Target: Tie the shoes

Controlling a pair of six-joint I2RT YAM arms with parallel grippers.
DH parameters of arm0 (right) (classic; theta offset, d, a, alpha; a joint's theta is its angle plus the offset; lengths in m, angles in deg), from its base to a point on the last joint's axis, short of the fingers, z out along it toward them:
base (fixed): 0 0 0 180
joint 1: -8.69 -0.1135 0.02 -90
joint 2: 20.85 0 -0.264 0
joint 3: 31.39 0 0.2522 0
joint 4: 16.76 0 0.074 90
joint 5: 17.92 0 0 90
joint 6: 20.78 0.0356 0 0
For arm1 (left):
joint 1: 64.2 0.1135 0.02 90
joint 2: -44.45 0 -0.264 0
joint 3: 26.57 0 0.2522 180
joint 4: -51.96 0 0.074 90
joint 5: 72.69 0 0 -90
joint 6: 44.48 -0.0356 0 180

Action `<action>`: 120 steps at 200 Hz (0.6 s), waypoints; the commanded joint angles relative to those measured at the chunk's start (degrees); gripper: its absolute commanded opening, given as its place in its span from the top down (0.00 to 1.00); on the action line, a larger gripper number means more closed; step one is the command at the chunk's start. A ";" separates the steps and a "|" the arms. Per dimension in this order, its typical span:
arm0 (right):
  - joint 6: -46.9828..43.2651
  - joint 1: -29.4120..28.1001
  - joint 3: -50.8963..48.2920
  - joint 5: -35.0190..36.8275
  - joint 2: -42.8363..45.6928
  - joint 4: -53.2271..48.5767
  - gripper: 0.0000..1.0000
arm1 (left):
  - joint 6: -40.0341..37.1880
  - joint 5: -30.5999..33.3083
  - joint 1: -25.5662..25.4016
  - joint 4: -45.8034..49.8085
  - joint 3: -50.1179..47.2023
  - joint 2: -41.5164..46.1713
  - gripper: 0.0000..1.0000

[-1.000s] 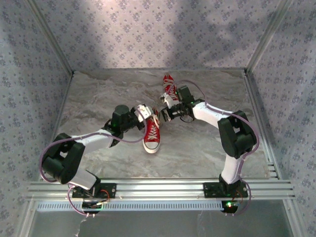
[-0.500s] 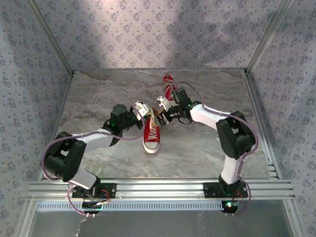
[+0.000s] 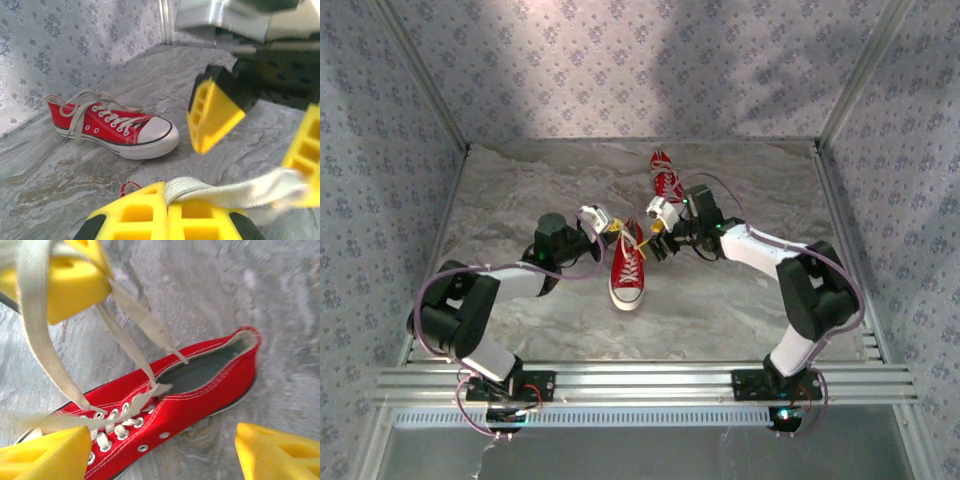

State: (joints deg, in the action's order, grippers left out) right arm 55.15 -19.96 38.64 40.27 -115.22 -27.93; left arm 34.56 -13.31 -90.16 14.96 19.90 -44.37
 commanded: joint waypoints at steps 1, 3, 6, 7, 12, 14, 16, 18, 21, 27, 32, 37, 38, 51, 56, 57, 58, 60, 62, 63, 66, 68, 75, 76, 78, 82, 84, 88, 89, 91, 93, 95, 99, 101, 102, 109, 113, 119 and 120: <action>-2.20 0.81 -2.47 3.84 3.35 6.47 0.23 | 1.20 -5.10 0.36 -6.01 -0.45 -0.83 1.00; -2.44 0.85 -2.48 4.14 3.45 6.64 0.23 | 1.16 -5.21 0.42 -6.06 -0.45 -0.90 1.00; -2.66 0.93 -2.61 4.65 3.47 6.89 0.23 | 1.20 -5.31 0.46 -6.14 -0.44 -0.92 1.00; -2.74 0.95 -2.64 4.83 3.48 7.07 0.23 | 1.20 -5.32 0.46 -6.17 -0.45 -0.92 1.00; -2.87 1.11 -2.76 5.68 3.49 7.67 0.23 | 1.12 -5.48 0.51 -6.26 -0.54 -0.99 1.00; -3.00 1.24 -2.81 5.68 3.49 7.75 0.23 | 1.12 -5.51 0.54 -6.34 -0.54 -1.00 1.00; -3.21 1.34 -2.74 5.46 3.44 7.69 0.23 | 1.12 -5.58 0.60 -6.36 -0.54 -1.01 1.00; -3.64 1.49 -2.63 4.90 3.41 7.56 0.23 | 1.12 -5.66 0.61 -6.43 -0.54 -1.01 1.00; -4.41 1.67 -2.43 4.07 3.33 7.06 0.24 | 1.12 -5.73 0.64 -6.50 -0.60 -1.07 1.00; -5.77 1.83 -2.33 3.00 3.23 6.64 0.25 | 1.12 -5.90 0.79 -6.54 -0.63 -1.10 1.00; -6.91 1.84 -2.29 2.39 3.22 6.62 0.26 | 1.13 -6.10 0.88 -6.54 -0.63 -1.10 1.00; -8.37 1.76 -2.49 1.77 3.18 6.74 0.27 | 1.08 -6.35 0.97 -6.59 -0.58 -1.07 1.00; -8.62 1.71 -2.53 1.59 3.20 6.78 0.28 | 1.10 -6.42 0.98 -6.61 -0.56 -1.09 1.00; -12.12 1.96 -2.23 -0.77 3.12 6.11 0.30 | 1.05 -6.87 1.16 -6.63 -0.70 -1.01 1.00; -13.23 2.12 -1.87 -1.45 3.19 5.55 0.31 | 1.04 -6.91 1.17 -6.63 -0.71 -1.01 1.00; -13.38 2.11 -1.87 -1.52 3.21 5.43 0.31 | 1.03 -6.92 1.17 -6.63 -0.72 -1.01 1.00; -13.50 2.19 -1.73 -1.46 3.21 5.33 0.31 | 1.03 -6.92 1.21 -6.63 -0.72 -1.01 1.00; -13.66 2.30 -1.64 -1.49 3.27 5.19 0.31 | 1.03 -6.92 1.25 -6.63 -0.72 -1.01 1.00; -13.74 2.39 -1.46 -1.34 3.28 5.27 0.31 | 1.03 -6.98 1.26 -6.63 -0.72 -1.01 1.00; -13.77 2.42 -1.40 -1.33 3.30 5.29 0.31 | 1.03 -7.04 1.26 -6.63 -0.72 -1.01 1.00; -13.75 2.59 -1.25 -1.26 3.31 5.44 0.32 | 0.90 -7.15 1.26 -6.63 -0.73 -1.01 1.00; -13.61 2.71 -1.14 -1.17 3.31 5.66 0.32 | 0.84 -7.24 1.32 -6.63 -0.72 -1.01 1.00; -13.09 3.23 -0.82 -0.91 3.24 6.58 0.33 | 0.61 -7.60 1.35 -6.54 -0.73 -1.00 1.00; -13.05 3.33 -0.73 -0.90 3.19 6.74 0.33 | 0.60 -7.65 1.35 -6.50 -0.81 -0.96 1.00; -12.93 3.44 -0.55 -0.89 3.08 6.88 0.33 | 0.53 -7.74 1.35 -6.47 -0.78 -1.00 1.00; -12.92 3.50 -0.16 -0.84 2.78 6.97 0.34 | 0.38 -7.90 1.41 -6.39 -0.78 -1.00 1.00; -12.92 3.56 0.26 -0.66 2.55 6.88 0.34 | 0.30 -8.02 1.36 -6.33 -0.78 -1.01 1.00; -12.99 3.52 0.85 -0.37 2.24 6.58 0.35 | 0.18 -8.26 1.35 -6.28 -0.77 -1.01 1.00; -13.11 3.51 1.30 -0.18 1.95 6.43 0.35 | 0.12 -8.34 1.35 -6.24 -0.74 -1.01 1.00; -13.23 3.38 1.65 0.13 1.67 6.23 0.35 | 0.08 -8.44 1.35 -6.20 -0.72 -1.03 1.00; -13.34 3.35 1.82 0.24 1.44 6.08 0.35 | 0.00 -8.55 1.35 -6.19 -0.70 -1.06 1.00; -13.53 3.29 2.26 0.47 1.17 5.86 0.35 | -0.02 -8.65 1.35 -6.15 -0.67 -1.09 1.00; -13.89 3.13 3.20 0.92 0.57 5.35 0.35 | -0.14 -8.94 1.35 -6.06 -0.63 -1.11 1.00; -14.13 2.94 3.80 1.22 0.00 5.07 0.35 | -0.12 -9.05 1.39 -6.03 -0.63 -1.10 1.00; -14.18 2.92 3.95 1.31 -0.10 5.02 0.35 | -0.12 -9.13 1.41 -6.02 -0.59 -1.10 1.00; -14.47 2.89 5.01 1.34 -1.09 4.58 0.35 | -0.21 -9.50 1.37 -6.01 -0.63 -1.10 1.00; -14.70 2.89 5.75 1.00 -1.76 4.30 0.35 | -0.20 -9.70 1.41 -6.01 -0.56 -1.03 1.00; -14.97 2.77 6.71 0.19 -2.63 3.80 0.35 | -0.20 -9.87 1.39 -6.01 -0.54 -1.03 1.00; -15.04 2.74 6.86 0.00 -2.69 3.64 0.35 | -0.24 -9.84 1.41 -6.01 -0.54 -1.06 1.00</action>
State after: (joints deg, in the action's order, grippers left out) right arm 42.98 -16.94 40.66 41.30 -114.76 -22.77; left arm 35.10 -19.36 -89.26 11.90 19.59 -44.98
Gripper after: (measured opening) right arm 0.649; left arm 0.044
